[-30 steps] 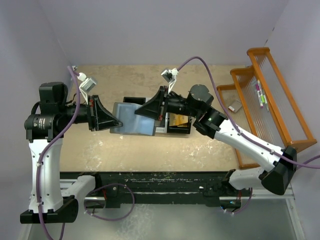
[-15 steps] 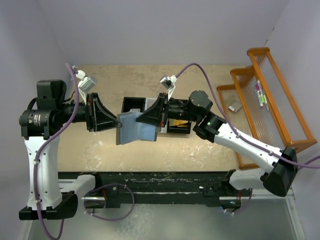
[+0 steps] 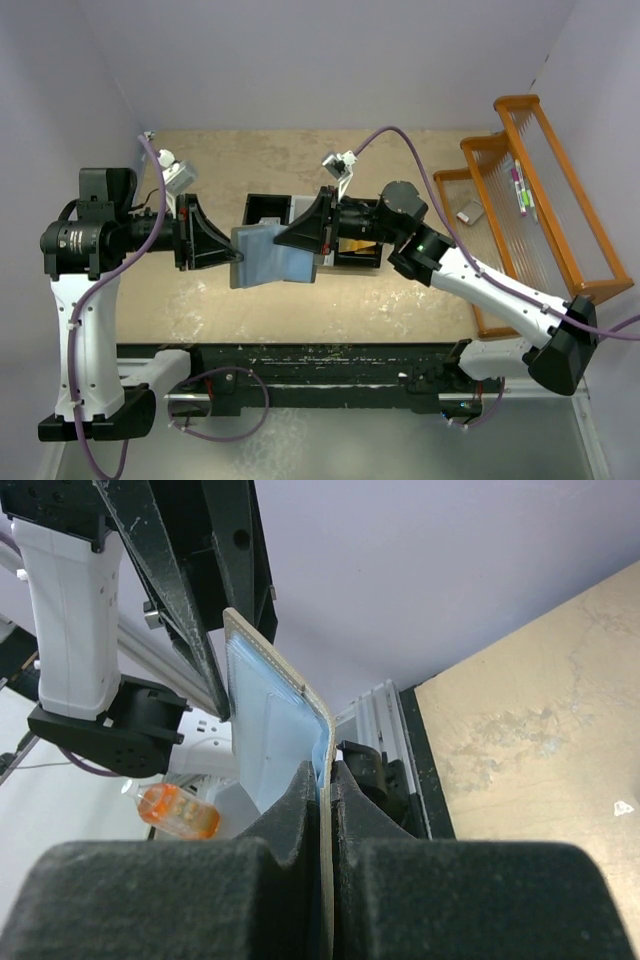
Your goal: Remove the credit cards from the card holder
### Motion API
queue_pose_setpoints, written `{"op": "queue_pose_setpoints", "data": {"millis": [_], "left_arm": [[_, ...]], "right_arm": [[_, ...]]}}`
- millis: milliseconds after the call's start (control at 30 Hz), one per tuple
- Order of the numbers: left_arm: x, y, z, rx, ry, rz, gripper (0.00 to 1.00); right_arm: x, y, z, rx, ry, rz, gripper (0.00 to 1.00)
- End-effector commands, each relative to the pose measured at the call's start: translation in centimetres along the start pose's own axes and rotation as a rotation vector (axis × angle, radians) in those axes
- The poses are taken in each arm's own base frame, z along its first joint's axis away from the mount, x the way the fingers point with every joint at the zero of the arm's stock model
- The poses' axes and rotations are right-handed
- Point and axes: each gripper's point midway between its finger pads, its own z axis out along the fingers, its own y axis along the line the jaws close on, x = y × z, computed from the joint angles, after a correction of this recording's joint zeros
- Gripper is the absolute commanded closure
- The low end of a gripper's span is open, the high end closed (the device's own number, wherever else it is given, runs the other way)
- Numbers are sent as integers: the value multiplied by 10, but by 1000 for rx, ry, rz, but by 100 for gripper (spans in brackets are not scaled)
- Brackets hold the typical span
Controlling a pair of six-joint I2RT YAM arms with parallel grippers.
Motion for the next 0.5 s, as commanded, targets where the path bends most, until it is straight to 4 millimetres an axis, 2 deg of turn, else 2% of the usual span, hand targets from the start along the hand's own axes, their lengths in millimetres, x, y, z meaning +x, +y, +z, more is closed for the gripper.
{"op": "queue_pose_setpoints", "data": {"millis": [0, 167, 467], "left_arm": [[1, -21, -2, 94, -9, 48, 76], [3, -20, -1, 97, -2, 44, 77], [2, -21, -1, 114, -9, 65, 88]], "right_arm": [[-17, 28, -8, -80, -58, -64, 100], [-18, 31, -11, -95, -61, -66, 100], [-20, 34, -22, -155, -86, -51, 100]]}}
